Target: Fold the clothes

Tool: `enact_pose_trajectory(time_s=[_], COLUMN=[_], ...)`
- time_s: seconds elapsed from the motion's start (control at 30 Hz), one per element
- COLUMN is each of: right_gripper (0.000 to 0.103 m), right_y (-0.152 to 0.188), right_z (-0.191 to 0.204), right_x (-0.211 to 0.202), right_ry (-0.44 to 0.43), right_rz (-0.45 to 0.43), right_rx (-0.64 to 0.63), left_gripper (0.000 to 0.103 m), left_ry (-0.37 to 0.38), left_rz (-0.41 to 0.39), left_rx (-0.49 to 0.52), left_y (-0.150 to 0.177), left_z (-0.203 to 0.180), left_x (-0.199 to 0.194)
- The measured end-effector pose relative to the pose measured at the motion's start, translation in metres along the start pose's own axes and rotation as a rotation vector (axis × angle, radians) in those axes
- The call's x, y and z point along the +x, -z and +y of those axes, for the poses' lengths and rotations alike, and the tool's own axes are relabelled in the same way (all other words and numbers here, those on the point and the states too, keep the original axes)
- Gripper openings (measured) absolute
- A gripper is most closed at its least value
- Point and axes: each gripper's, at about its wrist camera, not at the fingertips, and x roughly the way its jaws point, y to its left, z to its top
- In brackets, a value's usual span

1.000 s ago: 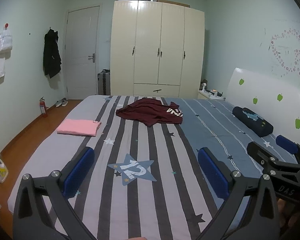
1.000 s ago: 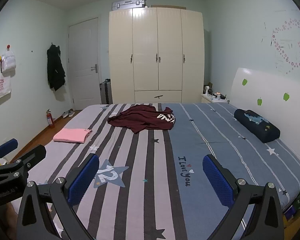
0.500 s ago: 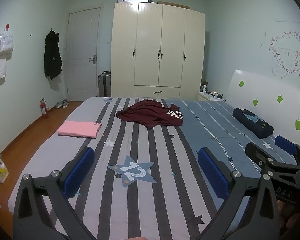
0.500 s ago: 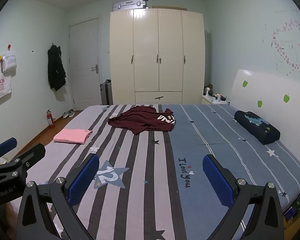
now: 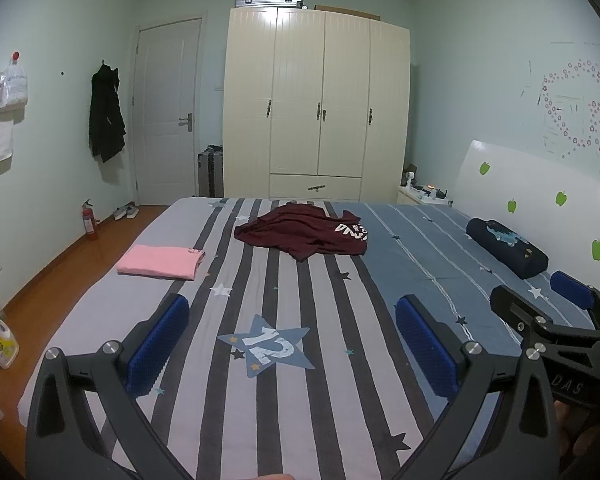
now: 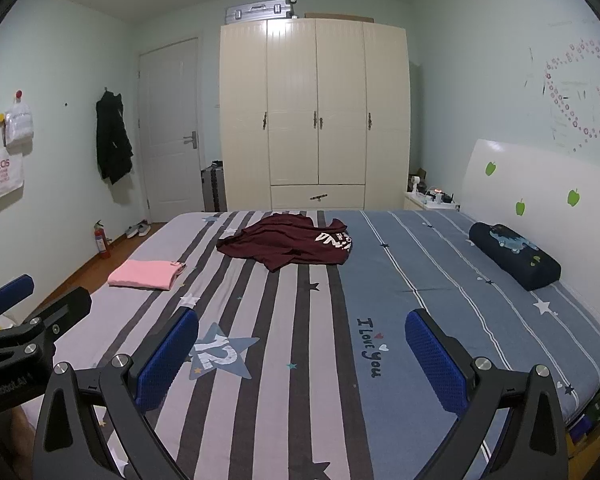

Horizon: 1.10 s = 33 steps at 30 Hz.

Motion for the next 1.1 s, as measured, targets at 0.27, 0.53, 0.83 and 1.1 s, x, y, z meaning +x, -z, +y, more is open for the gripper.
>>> enact_pose_trajectory(time_s=[0.27, 0.53, 0.83, 1.1], right_gripper=[0.102, 0.102, 0.102, 0.102], right_y=[0.0012, 0.0, -0.0013, 0.0027], right_z=[0.0043, 0.004, 0.0058, 0.0058], right_x=[-0.0021, -0.0005, 0.0004, 0.0052], right_ry=[-0.002, -0.004, -0.002, -0.005], right_rz=[-0.001, 0.002, 0.002, 0.007], right_rx=[-0.004, -0.004, -0.009, -0.005], left_gripper=[0.102, 0.102, 0.102, 0.102], left_ry=[0.003, -0.001, -0.001, -0.001], left_rz=[-0.001, -0.002, -0.001, -0.002], left_rx=[-0.003, -0.001, -0.002, -0.001], left_y=[0.0018, -0.0005, -0.0003, 0.001], left_z=[0.0024, 0.0029, 0.0028, 0.0049], left_x=[-0.0028, -0.004, -0.0028, 0.0011])
